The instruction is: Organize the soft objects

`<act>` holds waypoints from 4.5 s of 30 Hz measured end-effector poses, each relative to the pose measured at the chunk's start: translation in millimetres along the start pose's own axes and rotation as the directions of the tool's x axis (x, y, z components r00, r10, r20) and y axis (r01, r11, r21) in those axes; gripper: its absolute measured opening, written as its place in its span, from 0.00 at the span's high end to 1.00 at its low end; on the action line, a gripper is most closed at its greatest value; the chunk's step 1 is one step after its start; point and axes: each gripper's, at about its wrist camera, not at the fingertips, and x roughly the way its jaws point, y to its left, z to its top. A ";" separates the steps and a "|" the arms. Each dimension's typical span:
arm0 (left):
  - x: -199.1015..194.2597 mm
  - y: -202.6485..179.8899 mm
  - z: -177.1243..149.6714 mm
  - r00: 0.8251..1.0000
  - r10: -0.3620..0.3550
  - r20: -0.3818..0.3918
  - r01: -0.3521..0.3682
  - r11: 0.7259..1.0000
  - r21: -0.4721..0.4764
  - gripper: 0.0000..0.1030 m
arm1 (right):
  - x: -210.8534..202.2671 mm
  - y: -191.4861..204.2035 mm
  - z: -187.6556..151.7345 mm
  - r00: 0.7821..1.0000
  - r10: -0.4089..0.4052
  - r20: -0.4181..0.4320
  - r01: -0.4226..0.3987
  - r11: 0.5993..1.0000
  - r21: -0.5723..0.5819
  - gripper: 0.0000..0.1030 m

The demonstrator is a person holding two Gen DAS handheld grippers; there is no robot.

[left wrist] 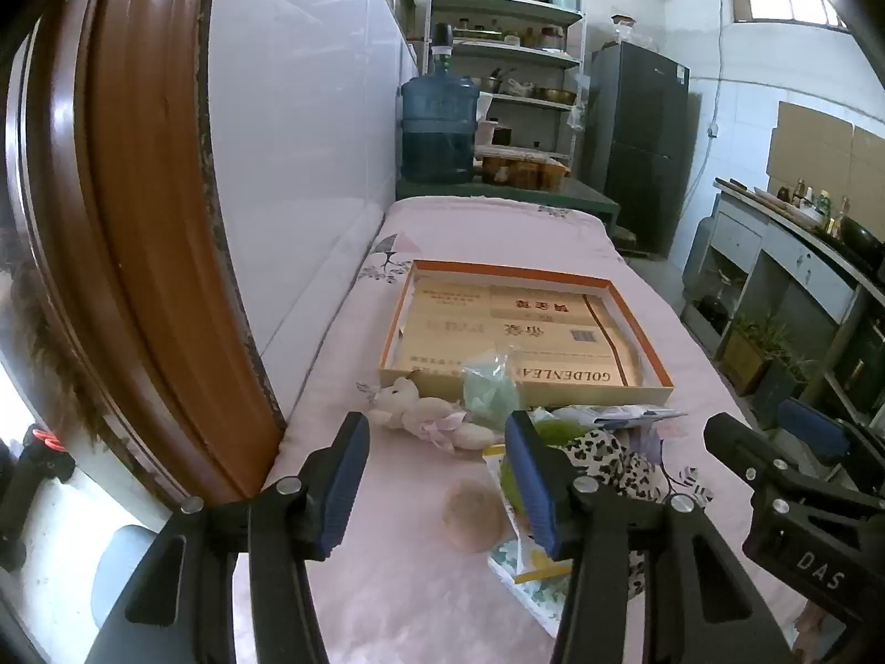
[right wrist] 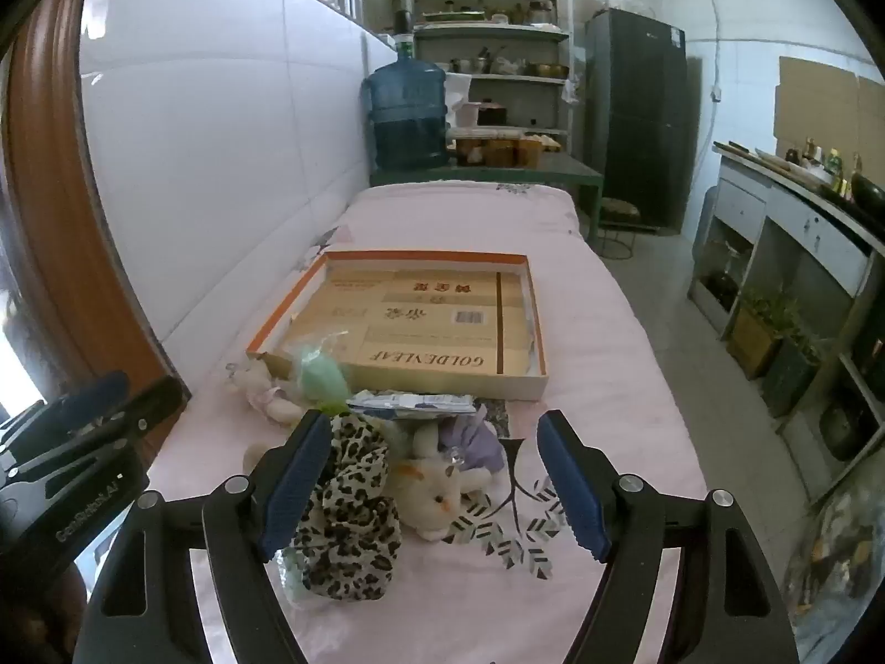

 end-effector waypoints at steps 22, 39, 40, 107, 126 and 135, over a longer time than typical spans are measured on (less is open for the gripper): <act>5.2 2.5 -4.3 1.000 0.010 -0.013 -0.010 1.000 -0.004 0.51 | 13.0 0.7 -9.3 1.000 0.008 -0.025 -0.008 1.000 0.001 0.24; 7.3 6.5 -6.9 1.000 0.021 -0.022 -0.021 1.000 -0.006 0.51 | 18.7 3.3 -12.6 0.999 0.021 -0.050 -0.021 1.000 -0.004 0.24; 7.3 6.5 -6.9 1.000 0.021 -0.022 -0.021 1.000 -0.006 0.51 | 18.5 3.1 -12.9 0.999 0.020 -0.048 -0.020 1.000 -0.005 0.24; 18.3 34.0 -22.1 0.998 0.017 -0.052 -0.020 0.998 -0.051 0.51 | 57.2 26.7 -38.3 0.966 0.167 -0.195 -0.175 0.984 -0.023 0.23; 75.6 16.7 -47.8 0.970 -0.145 -0.197 0.141 0.989 -0.033 0.51 | 49.5 8.2 -35.5 0.947 0.284 -0.148 -0.284 0.959 0.016 0.83; 94.1 7.4 -57.1 0.943 -0.240 -0.232 0.231 0.971 -0.066 0.51 | 46.1 1.2 -35.0 0.941 0.308 -0.139 -0.306 0.951 0.035 0.83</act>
